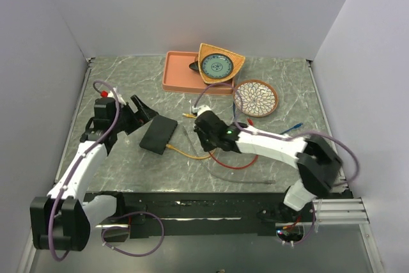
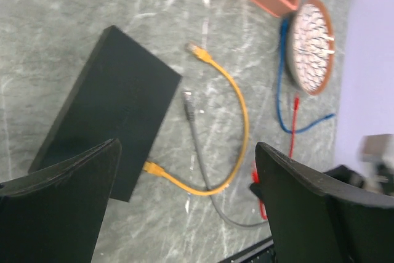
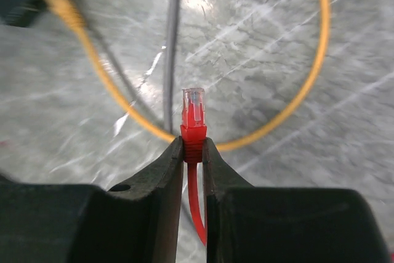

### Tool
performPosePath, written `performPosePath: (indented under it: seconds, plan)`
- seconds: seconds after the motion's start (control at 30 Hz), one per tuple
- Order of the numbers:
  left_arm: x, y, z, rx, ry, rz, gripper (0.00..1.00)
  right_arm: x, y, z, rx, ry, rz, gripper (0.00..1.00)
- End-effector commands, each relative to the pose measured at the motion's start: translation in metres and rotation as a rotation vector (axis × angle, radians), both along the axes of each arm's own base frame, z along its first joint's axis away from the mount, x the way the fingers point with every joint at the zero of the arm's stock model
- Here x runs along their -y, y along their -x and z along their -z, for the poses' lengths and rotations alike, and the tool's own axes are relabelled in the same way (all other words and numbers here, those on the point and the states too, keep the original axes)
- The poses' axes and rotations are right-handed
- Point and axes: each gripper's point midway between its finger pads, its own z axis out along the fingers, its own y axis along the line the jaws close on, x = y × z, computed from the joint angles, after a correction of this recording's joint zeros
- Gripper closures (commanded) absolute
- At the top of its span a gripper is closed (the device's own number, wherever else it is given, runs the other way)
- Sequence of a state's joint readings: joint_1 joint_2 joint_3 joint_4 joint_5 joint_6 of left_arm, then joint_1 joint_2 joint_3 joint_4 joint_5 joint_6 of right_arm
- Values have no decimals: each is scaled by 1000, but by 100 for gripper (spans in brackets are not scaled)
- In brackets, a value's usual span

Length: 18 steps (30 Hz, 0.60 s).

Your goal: Insert the plug into the switch port

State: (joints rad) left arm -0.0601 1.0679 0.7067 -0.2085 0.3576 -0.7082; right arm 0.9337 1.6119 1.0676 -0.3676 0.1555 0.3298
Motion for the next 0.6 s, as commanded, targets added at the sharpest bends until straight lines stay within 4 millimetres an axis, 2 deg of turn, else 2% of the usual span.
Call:
performPosePath:
  seconds: [0.0,0.07,0.1,0.13,0.17,0.23,0.27,0.33,0.4,0.43,0.47,0.5,0.57]
  plan:
    - [10,16,-38,112,35,73,2,-1,17,-60,100,-185,-86,100]
    - [15,27,-47,142,49,109,1,-1,32,-80,134,-281,-161,100]
    - [17,34,-58,189,53,127,1,-2,40,-86,147,-303,-212,100]
    - [22,42,-59,201,70,161,1,-5,50,-93,150,-345,-261,100]
    - [24,48,-74,273,78,178,4,0,61,-98,165,-378,-295,100]
    - [31,61,-81,311,113,229,4,-1,79,-104,168,-444,-373,100]
    - [33,68,-94,370,123,245,4,0,86,-111,191,-494,-401,100]
    - [39,79,-106,414,158,281,4,-4,101,-121,193,-572,-466,100]
    - [45,90,-130,508,197,325,4,-8,118,-138,188,-656,-550,100]
    - [47,95,-134,523,212,339,4,-8,123,-140,179,-670,-567,100]
    - [52,104,-142,558,232,385,4,-13,131,-154,182,-728,-615,100]
    - [55,109,-150,600,249,419,4,-15,134,-159,182,-748,-632,100]
    - [61,120,-148,604,258,486,4,-18,144,-166,163,-795,-681,100]
